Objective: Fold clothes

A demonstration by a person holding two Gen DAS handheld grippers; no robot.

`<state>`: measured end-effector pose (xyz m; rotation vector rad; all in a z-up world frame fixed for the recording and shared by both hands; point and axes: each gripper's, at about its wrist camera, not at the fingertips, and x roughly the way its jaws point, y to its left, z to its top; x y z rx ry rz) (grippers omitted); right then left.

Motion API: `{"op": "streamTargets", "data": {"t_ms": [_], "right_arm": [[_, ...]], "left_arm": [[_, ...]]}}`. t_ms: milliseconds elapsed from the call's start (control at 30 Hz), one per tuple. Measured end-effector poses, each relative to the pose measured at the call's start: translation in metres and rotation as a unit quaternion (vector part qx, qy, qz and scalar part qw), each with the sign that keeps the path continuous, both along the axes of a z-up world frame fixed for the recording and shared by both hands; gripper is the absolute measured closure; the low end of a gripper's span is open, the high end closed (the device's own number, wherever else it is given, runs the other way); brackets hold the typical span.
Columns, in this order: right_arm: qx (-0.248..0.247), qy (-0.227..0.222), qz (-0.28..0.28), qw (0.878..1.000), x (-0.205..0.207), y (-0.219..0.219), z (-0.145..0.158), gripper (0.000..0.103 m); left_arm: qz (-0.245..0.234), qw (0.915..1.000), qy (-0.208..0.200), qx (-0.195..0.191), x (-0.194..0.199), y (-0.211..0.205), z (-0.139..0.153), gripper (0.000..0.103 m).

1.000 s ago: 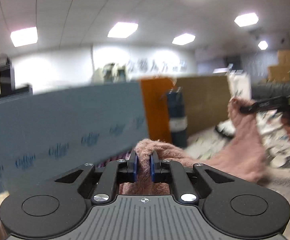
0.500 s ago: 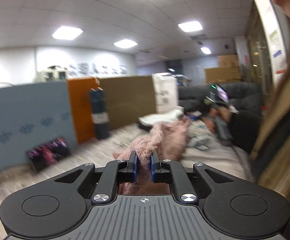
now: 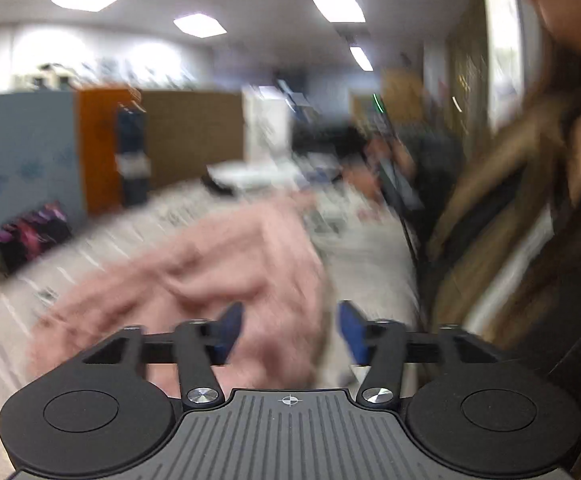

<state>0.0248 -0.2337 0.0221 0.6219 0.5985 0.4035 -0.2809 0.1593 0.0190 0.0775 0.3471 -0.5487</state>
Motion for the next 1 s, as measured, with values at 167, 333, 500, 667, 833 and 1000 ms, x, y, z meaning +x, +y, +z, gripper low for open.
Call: {"op": "streamTargets", "data": {"t_ms": [167,333,500,667,833,1000], "right_arm": [[-0.016,0.010,0.051,0.999,-0.008,0.027,-0.004,0.036],[-0.068,0.024,0.066,0.995,-0.009,0.050,-0.009,0.075],[-0.073,-0.027,0.067,0.995,-0.033,0.046,-0.002,0.096],[-0.120,-0.111,0.027,0.986,-0.091,0.018,0.017,0.096],[-0.193,-0.094,0.014,0.977,-0.138,-0.008,0.008,0.096],[-0.218,-0.078,0.028,0.972,-0.161,-0.030,0.006,0.071]], "left_arm": [[0.136,0.9896,-0.034,-0.034,0.006,0.026,0.010,0.019],[0.207,0.9766,-0.028,-0.050,0.023,0.036,0.012,0.016],[0.252,0.9645,0.004,-0.078,0.046,0.050,0.008,0.015],[0.289,0.9524,0.031,-0.093,0.071,0.063,0.007,0.015],[0.302,0.9482,0.051,-0.085,0.090,0.065,0.003,0.015],[0.321,0.9411,0.072,-0.077,0.105,0.069,-0.005,0.016]]}}
